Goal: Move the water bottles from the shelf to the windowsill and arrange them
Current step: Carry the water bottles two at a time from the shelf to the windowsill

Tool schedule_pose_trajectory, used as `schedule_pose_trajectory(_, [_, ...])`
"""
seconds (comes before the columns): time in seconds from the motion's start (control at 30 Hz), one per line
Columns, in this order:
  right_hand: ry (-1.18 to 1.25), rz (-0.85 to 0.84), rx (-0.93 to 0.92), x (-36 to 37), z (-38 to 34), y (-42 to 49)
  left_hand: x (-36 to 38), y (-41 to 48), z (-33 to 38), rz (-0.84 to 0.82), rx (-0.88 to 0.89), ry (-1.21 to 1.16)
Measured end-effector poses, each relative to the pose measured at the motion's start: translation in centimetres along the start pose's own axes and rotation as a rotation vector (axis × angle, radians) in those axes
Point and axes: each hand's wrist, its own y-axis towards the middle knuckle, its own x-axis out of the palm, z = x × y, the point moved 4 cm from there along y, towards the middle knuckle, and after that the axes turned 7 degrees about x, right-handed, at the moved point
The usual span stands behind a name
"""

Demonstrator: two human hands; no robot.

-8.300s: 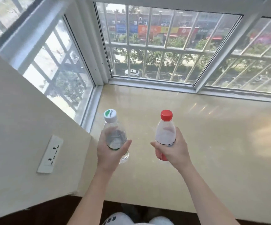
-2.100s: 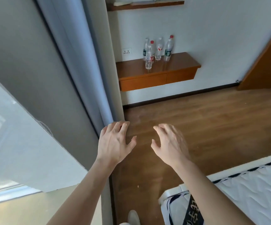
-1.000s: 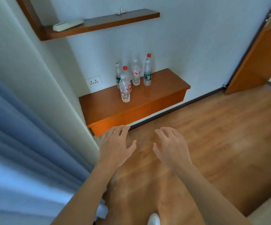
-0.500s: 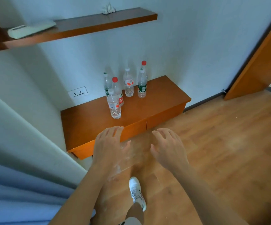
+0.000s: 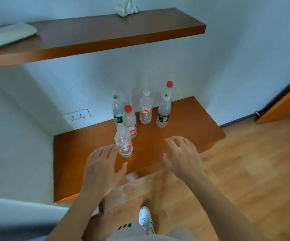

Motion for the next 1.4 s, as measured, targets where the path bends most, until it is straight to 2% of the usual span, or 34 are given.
schedule_pose_trajectory(0.33, [0.067, -0.156, -0.094, 5.4, -1.6, 8.5, 4.7, 3.3, -4.5, -0.076, -0.236, -0.042])
schedule_pose_trajectory(0.43, [0.182, -0.226, -0.096, 7.8, -2.0, 11.6, 7.1, 4.2, -5.3, -0.113, -0.358, -0.079])
schedule_pose_trajectory(0.63, [0.500, -0.462, 0.029, 14.2, -3.0, 16.7, 11.5, 6.6, -5.9, -0.135, -0.518, -0.312])
schedule_pose_trajectory(0.8, [0.669, -0.569, 0.007, 17.0, -4.9, 19.3, 14.1, 8.4, -4.6, -0.092, -0.603, -0.680])
schedule_pose_trajectory(0.87, [0.735, -0.581, -0.004, 17.6, -5.4, 19.9, 14.6, 8.8, -3.9, -0.058, -0.670, -0.823])
schedule_pose_trajectory(0.97, [0.803, -0.583, -0.003, 18.2, -6.1, 20.7, 15.1, 8.8, -3.5, -0.009, -0.706, -0.914])
schedule_pose_trajectory(1.17, [0.825, -0.530, -0.078, 18.3, -7.3, 21.1, 15.4, 9.0, -3.7, 0.063, -0.768, -0.892])
schedule_pose_trajectory(1.3, [0.820, -0.519, -0.063, 18.2, -7.4, 20.9, 14.9, 9.3, -3.9, 0.115, -0.857, -0.870])
schedule_pose_trajectory(1.4, [0.792, -0.513, -0.065, 17.2, -7.5, 20.5, 13.9, 9.3, -4.2, 0.167, -0.858, -0.863])
